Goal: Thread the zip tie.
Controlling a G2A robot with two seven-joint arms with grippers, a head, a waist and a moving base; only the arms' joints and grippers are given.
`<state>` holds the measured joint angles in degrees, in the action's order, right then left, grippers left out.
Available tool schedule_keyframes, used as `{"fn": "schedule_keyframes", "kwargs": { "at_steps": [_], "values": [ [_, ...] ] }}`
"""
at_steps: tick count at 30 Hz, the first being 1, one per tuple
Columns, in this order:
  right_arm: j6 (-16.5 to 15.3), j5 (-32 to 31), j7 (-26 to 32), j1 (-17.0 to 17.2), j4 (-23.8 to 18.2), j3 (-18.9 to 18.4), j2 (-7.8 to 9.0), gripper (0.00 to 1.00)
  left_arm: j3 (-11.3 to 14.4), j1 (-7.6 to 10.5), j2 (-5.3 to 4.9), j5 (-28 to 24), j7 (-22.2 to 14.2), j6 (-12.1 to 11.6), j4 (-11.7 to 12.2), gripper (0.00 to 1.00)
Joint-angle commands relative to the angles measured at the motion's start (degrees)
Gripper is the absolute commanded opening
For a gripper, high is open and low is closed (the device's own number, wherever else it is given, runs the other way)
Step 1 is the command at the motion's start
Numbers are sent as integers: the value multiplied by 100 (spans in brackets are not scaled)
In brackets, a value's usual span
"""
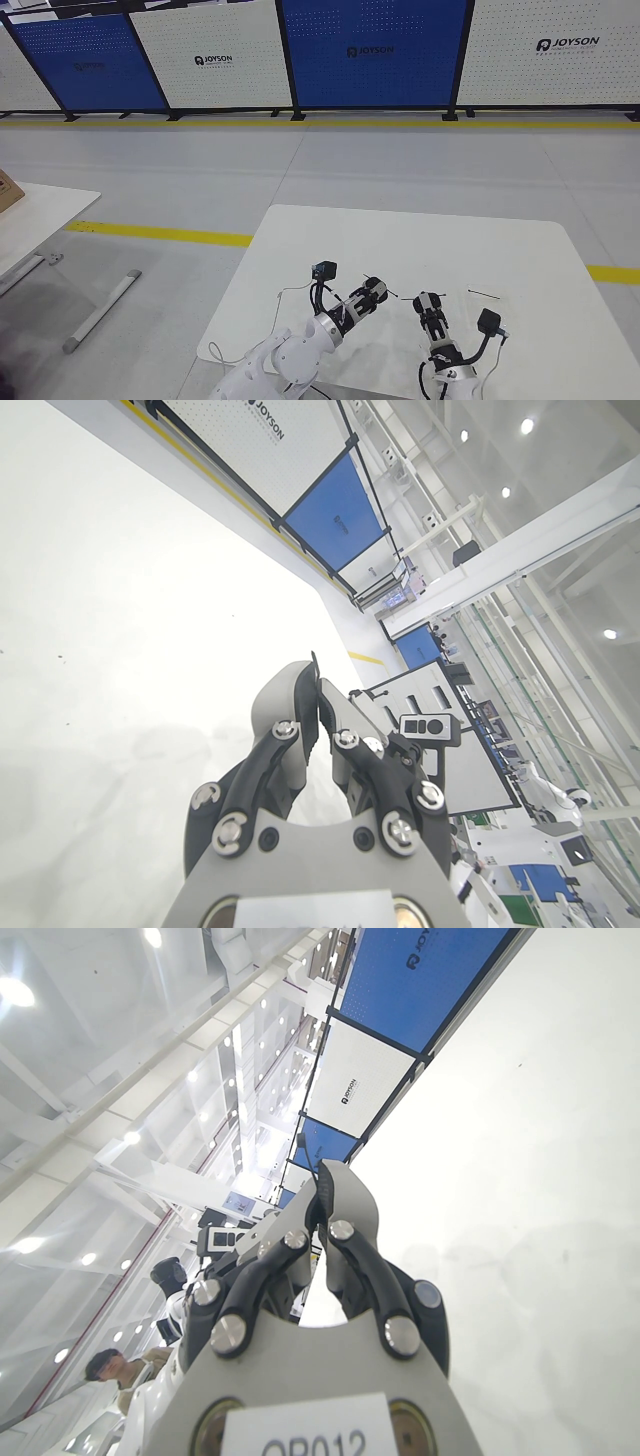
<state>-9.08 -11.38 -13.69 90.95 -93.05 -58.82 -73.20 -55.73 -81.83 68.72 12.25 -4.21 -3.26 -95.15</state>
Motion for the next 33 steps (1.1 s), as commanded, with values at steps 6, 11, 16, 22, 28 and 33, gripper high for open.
{"fn": "schedule_keyframes", "kwargs": {
  "at_steps": [6,11,16,22,28,33],
  "values": [
    [33,38,59,-127,124,63,-55,0,0,0,0,0,0,0,0,0],
    [33,38,59,-127,124,63,-55,0,0,0,0,0,0,0,0,0],
    [15,81,55,-97,99,-12,-64,0,0,0,0,0,0,0,0,0],
    [-14,103,93,-66,91,-69,-87,0,0,0,0,0,0,0,0,0],
    [0,86,151,-75,117,-71,-118,0,0,0,0,0,0,0,0,0],
    [4,59,164,-97,167,-63,-149,0,0,0,0,0,0,0,0,0]
  ]
}}
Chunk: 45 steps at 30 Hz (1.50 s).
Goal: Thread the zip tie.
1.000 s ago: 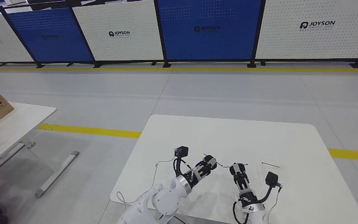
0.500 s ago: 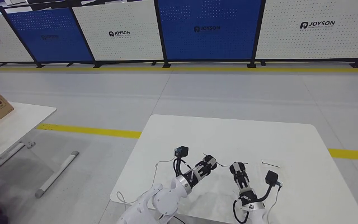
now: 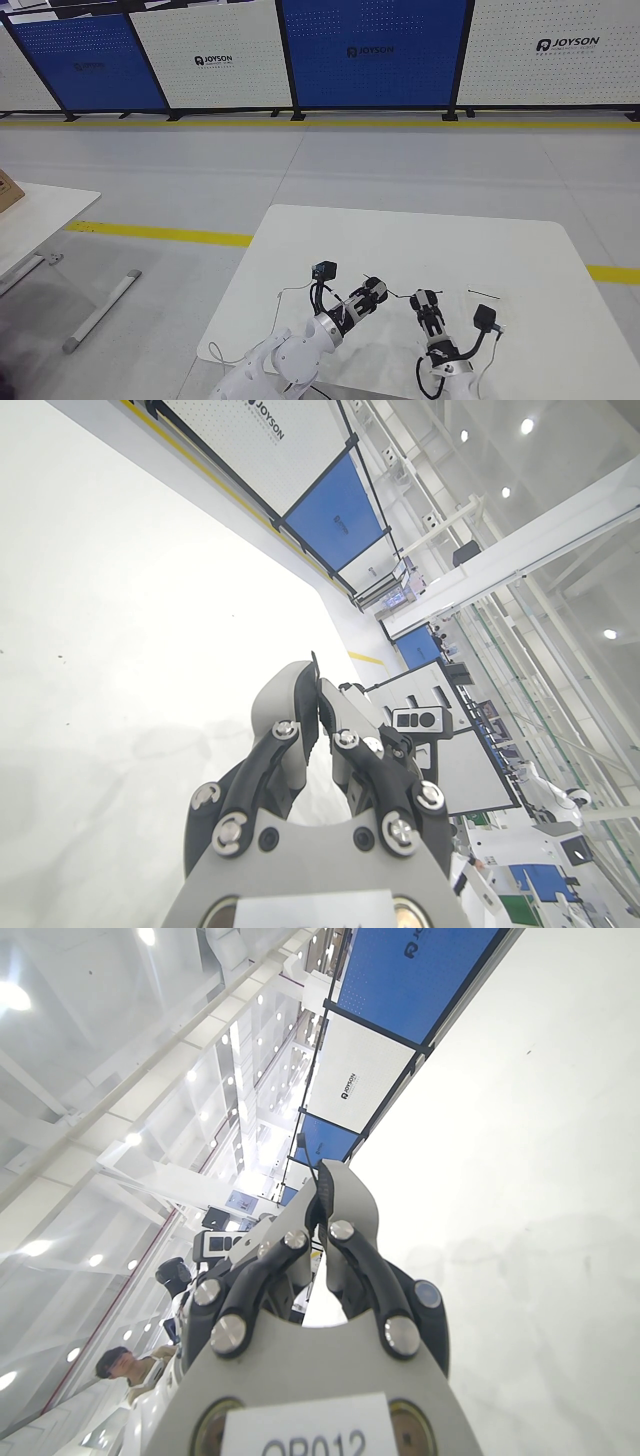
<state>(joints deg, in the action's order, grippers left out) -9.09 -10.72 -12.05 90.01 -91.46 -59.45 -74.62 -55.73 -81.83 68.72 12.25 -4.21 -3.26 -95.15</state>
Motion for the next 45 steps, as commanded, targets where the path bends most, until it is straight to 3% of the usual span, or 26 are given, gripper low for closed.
{"fn": "schedule_keyframes", "kwargs": {
  "at_steps": [1,20,38,45],
  "values": [
    [7,-13,2,-5,13,1,-11,0,0,0,0,0,0,0,0,0],
    [100,-388,-255,42,7,58,-117,0,0,0,0,0,0,0,0,0],
    [80,-152,-130,169,-43,-142,-140,0,0,0,0,0,0,0,0,0],
    [80,-152,-130,169,-43,-142,-140,0,63,23,45,-12,193,267,28,0]
  ]
}}
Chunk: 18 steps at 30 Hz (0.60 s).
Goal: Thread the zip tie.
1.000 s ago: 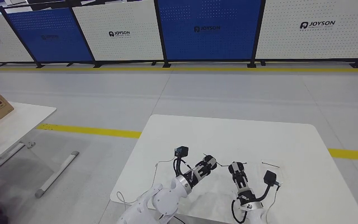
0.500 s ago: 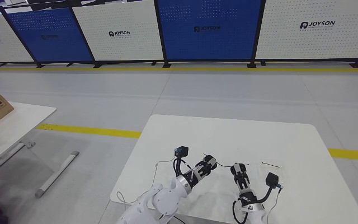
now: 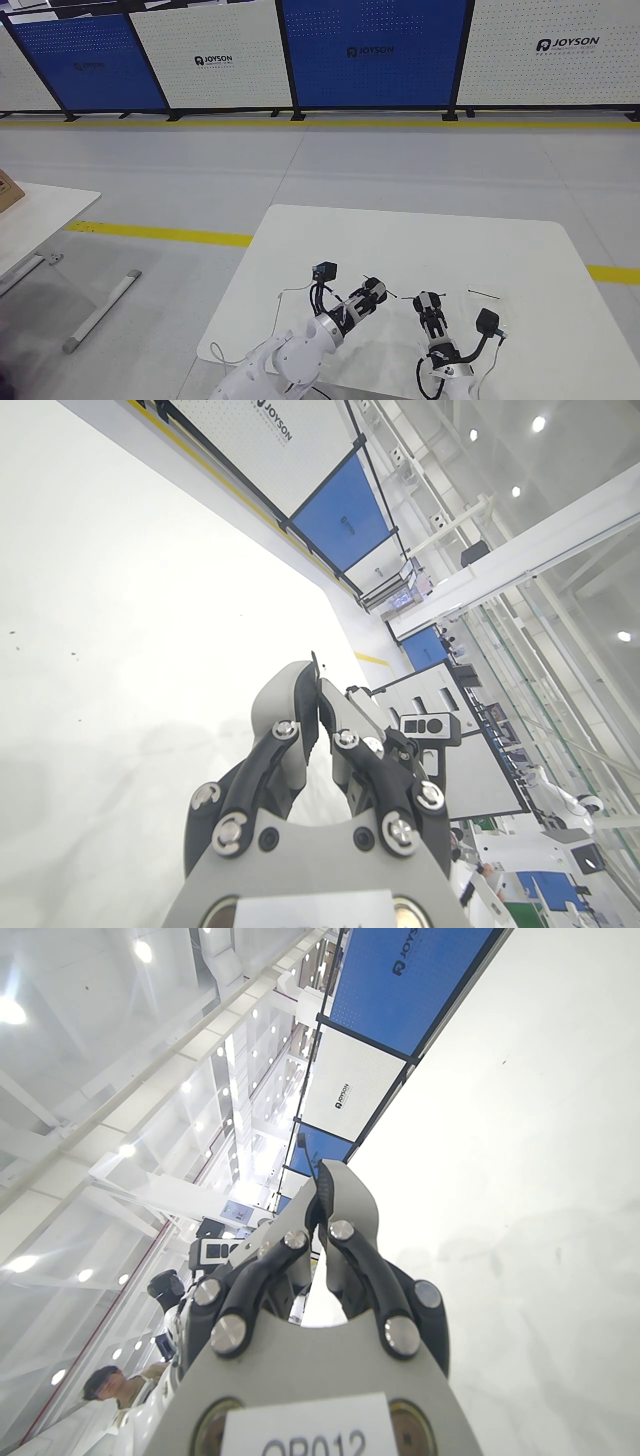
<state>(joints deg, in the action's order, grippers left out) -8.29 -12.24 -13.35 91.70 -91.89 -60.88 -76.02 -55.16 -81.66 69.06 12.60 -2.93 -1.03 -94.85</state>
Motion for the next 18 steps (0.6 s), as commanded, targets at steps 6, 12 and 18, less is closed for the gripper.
{"fn": "schedule_keyframes", "kwargs": {
  "at_steps": [6,12,18],
  "values": [
    [0,0,0,0,0,0,0,0,11,11,18,-63,97,51,-4,0],
    [-47,95,99,8,-73,-61,-11,0,11,11,18,-63,97,51,-4,0],
    [21,88,172,-75,22,-29,-46,0,11,11,18,-63,97,51,-4,0]
  ]
}}
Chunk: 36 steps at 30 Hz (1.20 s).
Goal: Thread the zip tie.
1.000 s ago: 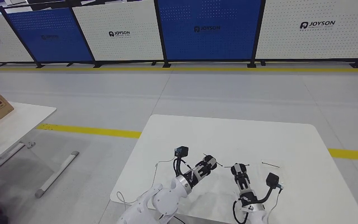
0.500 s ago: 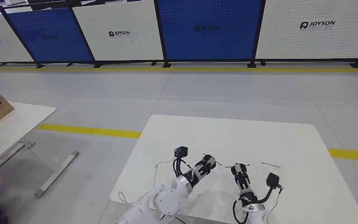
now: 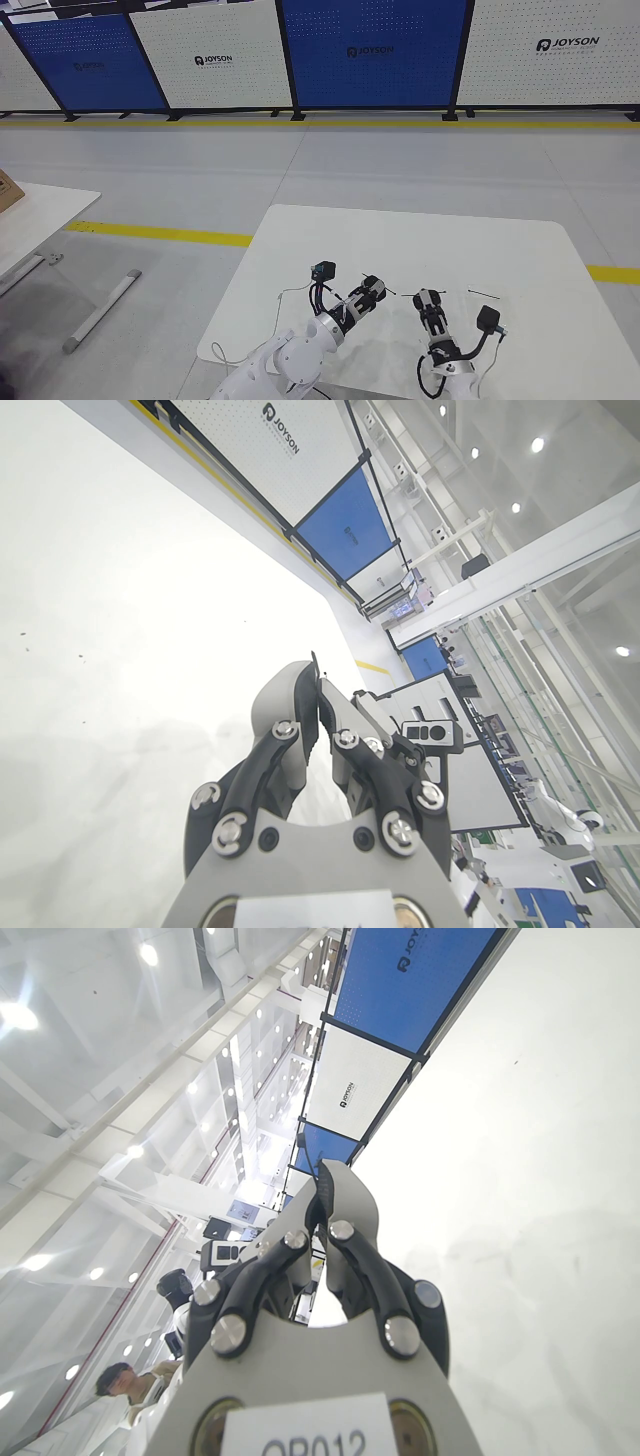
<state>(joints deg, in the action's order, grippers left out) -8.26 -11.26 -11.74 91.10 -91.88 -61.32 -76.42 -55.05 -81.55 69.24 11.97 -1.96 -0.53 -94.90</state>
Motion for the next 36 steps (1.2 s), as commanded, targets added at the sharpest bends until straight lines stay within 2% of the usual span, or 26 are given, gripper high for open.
{"fn": "schedule_keyframes", "kwargs": {
  "at_steps": [1,18,36],
  "values": [
    [27,-18,13,-24,32,30,-13,0,0,0,0,0,0,0,0,0],
    [97,-122,1,-69,122,48,-90,0,0,0,0,0,0,0,0,0],
    [23,-130,54,14,75,-44,-135,0,0,0,0,0,0,0,0,0]
  ]
}}
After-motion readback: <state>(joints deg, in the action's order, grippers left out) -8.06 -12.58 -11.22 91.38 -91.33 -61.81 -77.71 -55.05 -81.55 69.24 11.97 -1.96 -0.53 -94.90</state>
